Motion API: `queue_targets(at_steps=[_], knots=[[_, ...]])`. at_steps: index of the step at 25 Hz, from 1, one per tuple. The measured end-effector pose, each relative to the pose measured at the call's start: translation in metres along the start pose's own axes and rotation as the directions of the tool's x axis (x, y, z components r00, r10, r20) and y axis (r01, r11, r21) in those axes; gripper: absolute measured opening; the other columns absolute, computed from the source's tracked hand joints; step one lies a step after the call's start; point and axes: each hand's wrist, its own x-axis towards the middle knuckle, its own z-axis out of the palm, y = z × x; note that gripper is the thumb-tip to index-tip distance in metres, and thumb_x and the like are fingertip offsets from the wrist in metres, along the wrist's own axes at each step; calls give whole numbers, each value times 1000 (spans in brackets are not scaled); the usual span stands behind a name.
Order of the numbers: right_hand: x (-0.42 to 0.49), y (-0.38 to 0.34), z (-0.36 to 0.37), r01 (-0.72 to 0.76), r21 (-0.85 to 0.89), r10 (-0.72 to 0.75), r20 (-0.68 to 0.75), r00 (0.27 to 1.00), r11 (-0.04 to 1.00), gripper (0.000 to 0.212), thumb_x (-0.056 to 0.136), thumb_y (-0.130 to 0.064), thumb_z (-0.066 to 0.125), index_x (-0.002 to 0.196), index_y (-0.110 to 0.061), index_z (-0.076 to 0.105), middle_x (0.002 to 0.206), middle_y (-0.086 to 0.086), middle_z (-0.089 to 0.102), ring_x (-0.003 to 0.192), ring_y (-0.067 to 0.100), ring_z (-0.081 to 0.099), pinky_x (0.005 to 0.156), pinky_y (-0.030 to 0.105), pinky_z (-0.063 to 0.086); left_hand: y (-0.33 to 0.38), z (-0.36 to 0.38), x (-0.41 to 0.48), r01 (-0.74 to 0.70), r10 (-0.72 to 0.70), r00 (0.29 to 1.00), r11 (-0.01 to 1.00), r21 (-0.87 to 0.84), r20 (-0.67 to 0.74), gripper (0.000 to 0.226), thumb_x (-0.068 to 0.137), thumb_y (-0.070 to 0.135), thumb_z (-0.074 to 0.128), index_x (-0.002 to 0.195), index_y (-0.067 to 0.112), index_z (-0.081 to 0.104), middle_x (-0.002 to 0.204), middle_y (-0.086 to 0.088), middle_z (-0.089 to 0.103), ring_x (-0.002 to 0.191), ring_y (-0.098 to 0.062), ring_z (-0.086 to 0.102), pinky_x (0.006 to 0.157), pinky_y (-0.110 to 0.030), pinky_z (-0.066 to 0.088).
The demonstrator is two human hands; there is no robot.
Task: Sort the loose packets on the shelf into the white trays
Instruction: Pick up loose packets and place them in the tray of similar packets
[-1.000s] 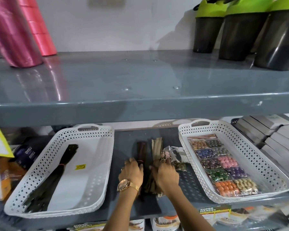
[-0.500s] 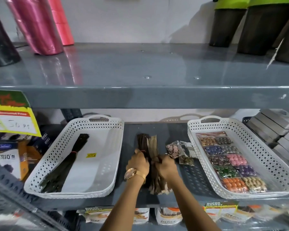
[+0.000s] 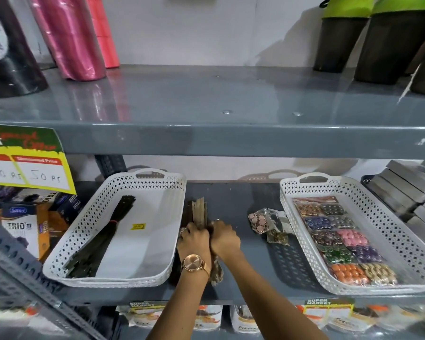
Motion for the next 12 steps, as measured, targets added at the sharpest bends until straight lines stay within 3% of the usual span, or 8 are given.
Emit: queue_targets(at_steps=[2, 3, 5, 6, 9, 10, 12], knots=[[6, 10, -14, 41, -95, -41, 1, 999, 995, 30, 93, -23, 49, 119, -10, 57, 125, 16, 61, 119, 36, 57, 95, 40, 49, 3, 14, 6, -107, 107, 993, 994, 1, -43, 25, 93, 9, 47, 110, 12, 65, 115, -8, 60, 108, -27, 59, 84, -35, 53], [12, 18, -27, 61, -160, -72, -65, 995, 985, 32, 93, -28, 52, 120, -11, 58, 127, 15, 60, 121, 36, 55, 95, 40, 48, 6, 18, 9, -216, 213, 975, 975, -43, -58, 30, 93, 4, 43, 119, 10, 58, 124, -11, 55, 115, -31, 53, 91, -38, 49], [34, 38, -61, 87, -363, -166, -192, 967, 928, 36, 93, -28, 53, 125, -11, 56, 135, 12, 52, 129, 37, 42, 101, 42, 42, 18, 17, 13, -362, 352, 932, 917, -166, -85, 39, 89, 3, 45, 127, 11, 49, 132, -11, 50, 118, -31, 50, 96, -40, 47], [47, 50, -77, 84, -472, -189, -178, 966, 877, 38, 94, -24, 53, 129, -11, 52, 142, 12, 45, 134, 39, 33, 106, 45, 37, 27, 17, 16, -382, 371, 924, 887, -260, -91, 40, 90, 8, 47, 129, 14, 46, 133, -10, 50, 118, -30, 51, 97, -40, 47], [77, 80, -100, 115, -692, -90, 72, 993, 713, 57, 95, -26, 51, 147, -13, 32, 161, 11, 14, 147, 45, -3, 118, 59, 5, 58, 19, 22, -319, 381, 924, 816, -483, 33, 47, 93, 31, 52, 135, 14, 44, 135, -10, 54, 123, -31, 51, 102, -38, 44], [81, 86, -100, 152, -724, -78, 134, 988, 673, 61, 95, -30, 53, 149, -14, 28, 162, 9, 9, 147, 45, -8, 117, 61, -1, 67, 22, 22, -278, 378, 921, 806, -523, 92, 50, 92, 36, 55, 135, 13, 45, 134, -11, 56, 123, -32, 52, 103, -37, 44], [84, 93, -101, 204, -671, -132, 157, 979, 713, 62, 91, -30, 59, 146, -16, 35, 160, 10, 18, 148, 42, 1, 120, 56, 5, 82, 24, 20, -219, 363, 921, 781, -585, 140, 46, 88, 41, 59, 123, 12, 54, 124, -11, 64, 116, -31, 58, 98, -37, 48]])
